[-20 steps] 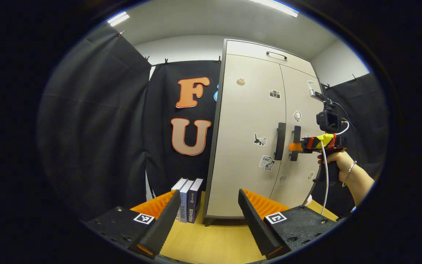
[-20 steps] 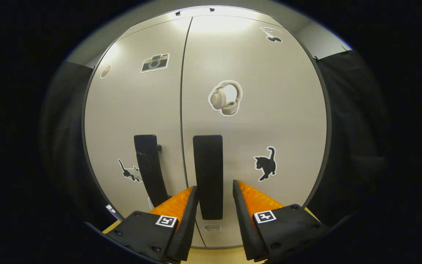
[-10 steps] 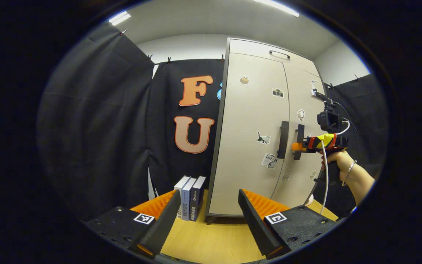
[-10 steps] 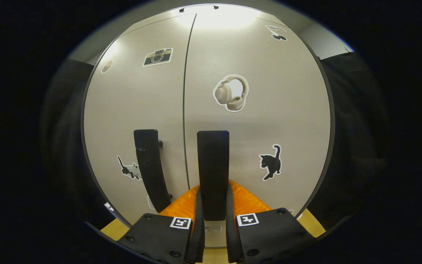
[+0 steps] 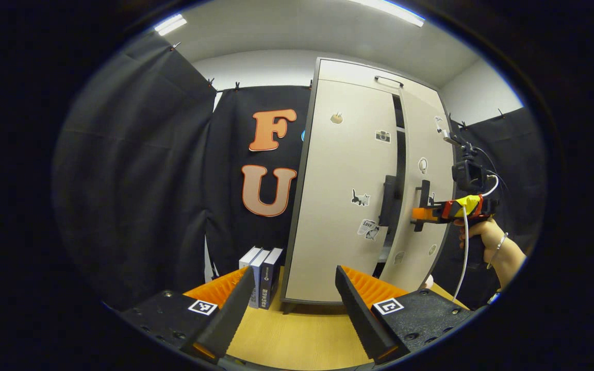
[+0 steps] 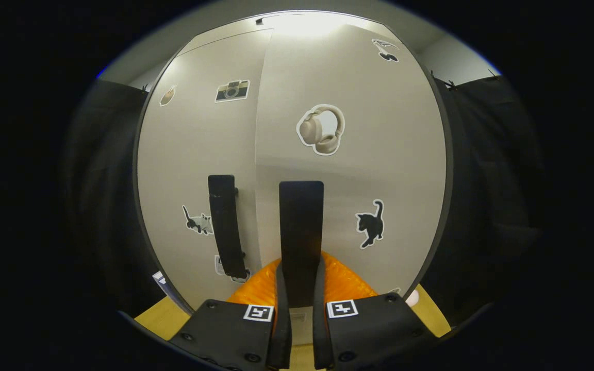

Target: Open the right door of the double-door shoe cabinet with the right hand, and open the left door with the left hand.

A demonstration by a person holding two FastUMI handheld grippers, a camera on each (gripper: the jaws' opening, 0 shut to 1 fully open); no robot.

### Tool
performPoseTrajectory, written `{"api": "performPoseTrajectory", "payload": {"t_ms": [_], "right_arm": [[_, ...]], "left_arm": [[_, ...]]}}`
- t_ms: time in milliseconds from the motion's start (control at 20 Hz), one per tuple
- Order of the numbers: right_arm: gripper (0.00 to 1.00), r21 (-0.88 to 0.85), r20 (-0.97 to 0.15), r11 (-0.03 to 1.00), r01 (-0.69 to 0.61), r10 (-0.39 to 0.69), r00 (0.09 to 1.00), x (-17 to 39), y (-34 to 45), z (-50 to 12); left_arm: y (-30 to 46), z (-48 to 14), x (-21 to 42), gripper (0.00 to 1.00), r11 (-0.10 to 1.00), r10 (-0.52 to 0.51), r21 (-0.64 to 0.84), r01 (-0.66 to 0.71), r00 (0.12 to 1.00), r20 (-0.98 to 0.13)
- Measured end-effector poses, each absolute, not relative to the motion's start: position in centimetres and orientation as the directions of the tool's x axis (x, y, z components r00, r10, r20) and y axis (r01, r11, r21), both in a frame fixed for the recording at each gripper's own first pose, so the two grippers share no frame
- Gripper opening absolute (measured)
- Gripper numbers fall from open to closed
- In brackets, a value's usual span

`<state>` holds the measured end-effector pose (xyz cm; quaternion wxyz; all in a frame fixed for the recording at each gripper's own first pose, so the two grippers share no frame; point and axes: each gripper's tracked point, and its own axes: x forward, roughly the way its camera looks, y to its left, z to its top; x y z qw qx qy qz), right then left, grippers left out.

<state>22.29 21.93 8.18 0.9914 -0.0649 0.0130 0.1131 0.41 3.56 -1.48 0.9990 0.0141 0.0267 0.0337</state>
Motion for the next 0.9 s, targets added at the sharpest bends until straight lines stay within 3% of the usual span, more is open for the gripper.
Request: {"api": "performPoseTrajectory", "payload": {"t_ms": [900], "right_arm": [[0.24,-0.131,-0.032,0.959,-0.251,0.249,0.968,18.6,18.0,8.7]], "left_arm": [[-2.5,0.3,-2.5,0.94,0.999,0.025,0.037,-0.025,1.000,-0.015]]}}
